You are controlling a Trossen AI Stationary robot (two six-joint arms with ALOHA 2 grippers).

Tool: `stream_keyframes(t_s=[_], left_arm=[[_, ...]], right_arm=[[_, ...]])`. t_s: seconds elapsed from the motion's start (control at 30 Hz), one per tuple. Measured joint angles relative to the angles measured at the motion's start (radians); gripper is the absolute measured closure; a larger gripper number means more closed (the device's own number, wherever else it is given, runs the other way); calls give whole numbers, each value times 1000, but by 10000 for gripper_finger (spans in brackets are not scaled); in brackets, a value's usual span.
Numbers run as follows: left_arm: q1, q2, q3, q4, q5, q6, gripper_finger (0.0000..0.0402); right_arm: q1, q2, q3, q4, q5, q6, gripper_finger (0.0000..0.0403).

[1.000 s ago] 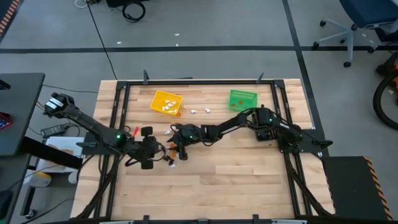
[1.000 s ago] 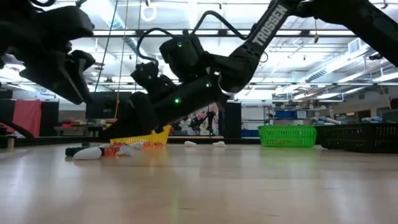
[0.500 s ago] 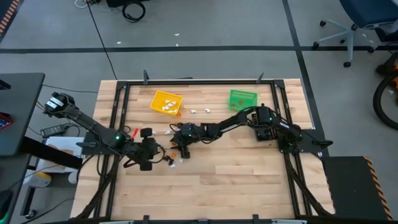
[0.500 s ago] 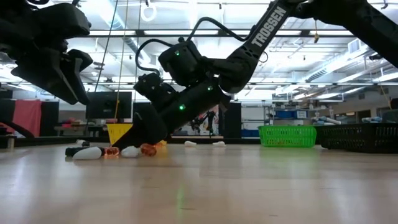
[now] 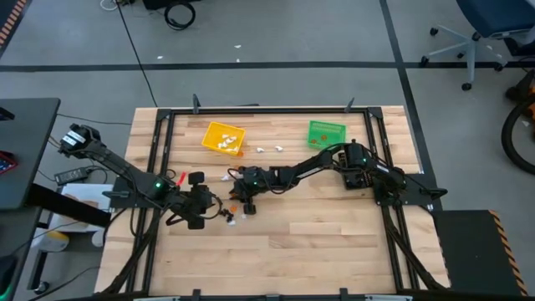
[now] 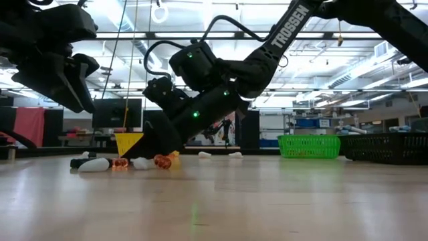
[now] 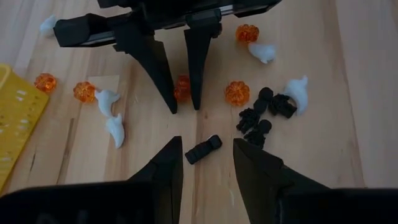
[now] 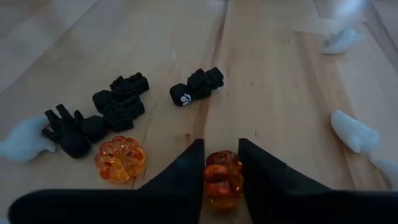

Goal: Sort Halloween decoration
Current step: Put the orange pumpkin toy into the green bin

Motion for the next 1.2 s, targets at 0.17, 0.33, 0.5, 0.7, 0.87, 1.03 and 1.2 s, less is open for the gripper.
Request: stream_keyframes(t_s=[0.17,0.33,0.5,0.7,0.87,1.03,1.2], left_arm=[[0,0,0,0,0,-1,285],[0,0,0,0,0,-1,285],[0,0,0,0,0,-1,285],[0,0,0,1,0,-8,285],[0,0,0,1,0,-8,285],[0,0,0,1,0,-8,285],[0,0,0,1,0,-8,285]], right_arm=[[1,-8,-1,-17,1,-1,319],[0,-41,-2,-90,23,-16,320],[-1,-94,-5,-220,93,-47,320],[-4,-182,-6,-435,284,-63,320],[-13,-267,-6,-649,500,-41,320],[-45,-333,-5,-821,674,16,320],[-95,-366,-4,-986,767,109,320]])
